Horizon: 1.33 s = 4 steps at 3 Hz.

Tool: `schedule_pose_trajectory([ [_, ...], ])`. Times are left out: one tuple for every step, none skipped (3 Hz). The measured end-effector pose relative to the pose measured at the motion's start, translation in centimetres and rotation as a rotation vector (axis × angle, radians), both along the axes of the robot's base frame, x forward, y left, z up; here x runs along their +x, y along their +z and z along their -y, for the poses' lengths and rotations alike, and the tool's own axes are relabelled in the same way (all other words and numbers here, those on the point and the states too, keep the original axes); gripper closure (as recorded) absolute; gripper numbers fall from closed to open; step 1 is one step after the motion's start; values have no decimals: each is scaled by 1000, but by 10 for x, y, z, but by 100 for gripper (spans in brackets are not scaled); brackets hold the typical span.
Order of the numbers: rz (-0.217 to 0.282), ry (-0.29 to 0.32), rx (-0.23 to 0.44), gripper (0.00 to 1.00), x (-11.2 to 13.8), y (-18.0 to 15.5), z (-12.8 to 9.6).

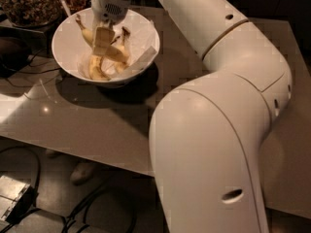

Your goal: Pick banana from white bowl

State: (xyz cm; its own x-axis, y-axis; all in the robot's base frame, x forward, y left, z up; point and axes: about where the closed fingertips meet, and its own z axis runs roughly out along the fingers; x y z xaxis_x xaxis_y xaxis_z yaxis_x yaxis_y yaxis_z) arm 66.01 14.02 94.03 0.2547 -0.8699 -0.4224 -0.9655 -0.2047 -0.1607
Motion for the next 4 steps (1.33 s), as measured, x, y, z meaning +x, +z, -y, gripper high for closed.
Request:
schedule_pose_trajectory([
  [22, -78, 19, 100, -19, 23, 19],
  [23, -156, 20, 100, -44, 38, 41],
  [24, -157, 25, 100, -47, 39, 39],
  [27, -146, 40, 100, -45, 43, 35],
])
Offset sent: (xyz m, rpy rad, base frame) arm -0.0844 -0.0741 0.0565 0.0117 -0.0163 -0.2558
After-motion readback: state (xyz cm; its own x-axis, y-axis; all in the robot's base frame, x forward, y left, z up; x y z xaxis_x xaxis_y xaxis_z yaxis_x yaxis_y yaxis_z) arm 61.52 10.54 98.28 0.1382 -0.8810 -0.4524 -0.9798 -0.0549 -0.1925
